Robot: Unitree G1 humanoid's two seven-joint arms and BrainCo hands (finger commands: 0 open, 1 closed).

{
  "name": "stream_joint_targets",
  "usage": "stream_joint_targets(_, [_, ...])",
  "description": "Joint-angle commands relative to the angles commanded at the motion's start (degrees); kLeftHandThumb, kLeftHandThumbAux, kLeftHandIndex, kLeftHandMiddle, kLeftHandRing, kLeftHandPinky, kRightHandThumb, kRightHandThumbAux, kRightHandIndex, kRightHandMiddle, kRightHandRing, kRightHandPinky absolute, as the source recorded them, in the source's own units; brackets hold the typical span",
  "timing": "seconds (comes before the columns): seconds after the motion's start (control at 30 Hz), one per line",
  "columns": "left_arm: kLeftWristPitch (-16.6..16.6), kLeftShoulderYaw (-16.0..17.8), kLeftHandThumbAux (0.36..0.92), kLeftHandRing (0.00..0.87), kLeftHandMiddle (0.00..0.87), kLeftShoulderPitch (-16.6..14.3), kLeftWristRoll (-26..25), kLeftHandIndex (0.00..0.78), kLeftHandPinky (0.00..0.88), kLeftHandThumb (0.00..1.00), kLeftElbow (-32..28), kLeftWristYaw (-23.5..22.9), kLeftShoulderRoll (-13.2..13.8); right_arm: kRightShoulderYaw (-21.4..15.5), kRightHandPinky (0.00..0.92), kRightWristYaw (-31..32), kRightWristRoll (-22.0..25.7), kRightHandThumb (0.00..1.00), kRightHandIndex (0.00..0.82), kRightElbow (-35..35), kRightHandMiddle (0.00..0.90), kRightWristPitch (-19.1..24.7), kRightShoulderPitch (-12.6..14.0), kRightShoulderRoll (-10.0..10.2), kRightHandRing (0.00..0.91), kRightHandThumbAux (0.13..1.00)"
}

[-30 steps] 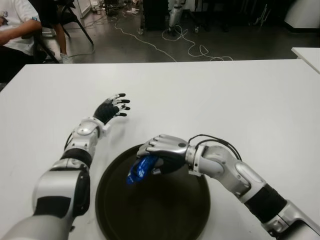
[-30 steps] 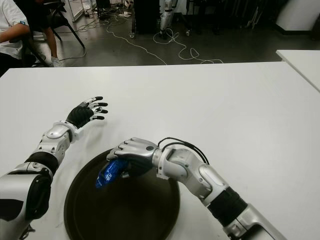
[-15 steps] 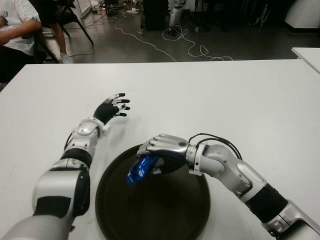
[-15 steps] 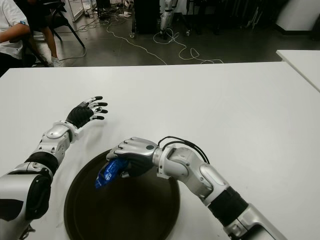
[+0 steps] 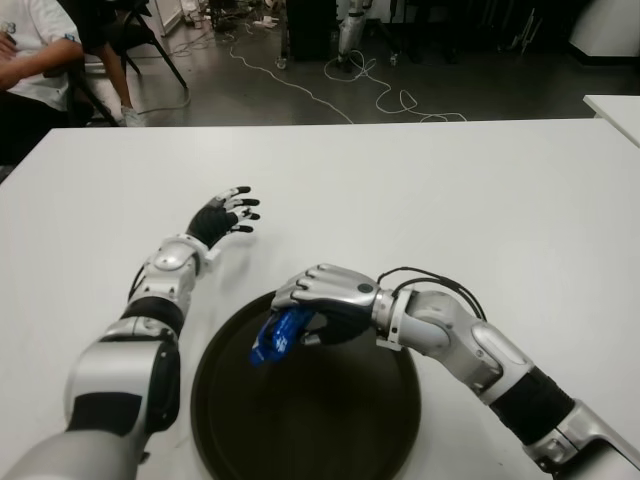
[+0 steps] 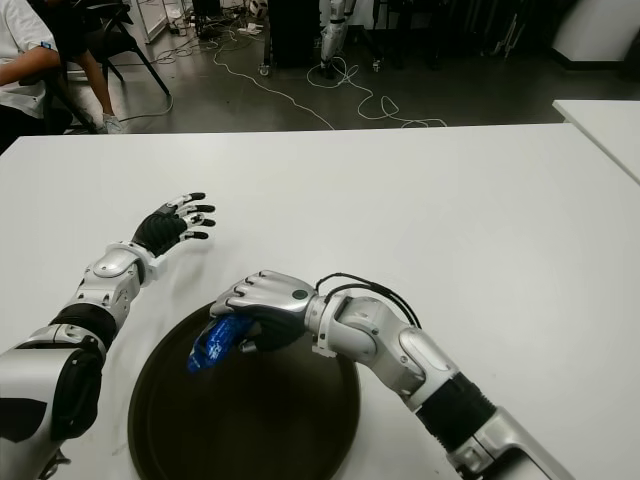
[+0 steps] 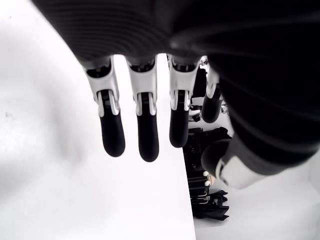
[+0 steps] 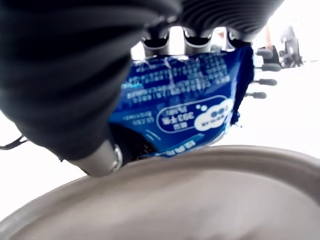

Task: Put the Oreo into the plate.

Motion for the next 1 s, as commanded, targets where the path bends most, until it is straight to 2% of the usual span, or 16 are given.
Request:
stream_joint_targets(0.03, [-0.1,0.0,0.665,0.282,0.235,0.0,0.0,0.137,0.328,0.0,0.0,0.0,0.0,-0.1,0.26,0.1,-0.2,0.272,0.252,-0.6,0.279,0.7,0.4,0.1,0.276,0.738])
stream_joint_targets(0.07, [-0.1,0.0,0.663,0.281,0.233,0.0,0.0,0.137,0.326,0.0,0.0,0.0,0.0,-0.1,0.208,0.1,-0.4,0.174,0.205,-0.9,0.236,1.2,0.7,0.2,0.228,0.735])
stream_joint_targets(0.13, [-0.2,0.0,0.661,0.282,0.233,0.1,0.0,0.136,0.328,0.0,0.0,-0.1,0.0,-0.3,0.152,0.6,-0.4,0.089,0.155,-2.4,0.185,2.1,1.6,0.1,0.174,0.735])
stream_joint_targets(0.23, [-0.1,0.0,0.662,0.282,0.233,0.0,-0.1,0.135,0.328,0.0,0.0,-0.2,0.0,-0.9,0.092,2.9,0.5,0.029,0.1,-5.1,0.118,3.9,2.0,-0.2,0.105,0.735])
stream_joint_targets(0.47, [0.2,0.1,0.674,0.277,0.234,-0.1,-0.2,0.136,0.315,0.0,0.0,-0.3,0.0,-0.4,0.053,8.1,1.0,0.001,0.025,-6.6,0.031,7.3,0.6,0.0,0.018,0.698])
stream_joint_targets(1.0, [0.3,-0.1,0.678,0.27,0.226,-0.1,0.0,0.137,0.32,0.0,0.0,0.3,0.0,0.0,0.023,10.7,0.9,0.0,0.0,-6.7,0.0,8.3,0.4,-0.2,0.0,0.656])
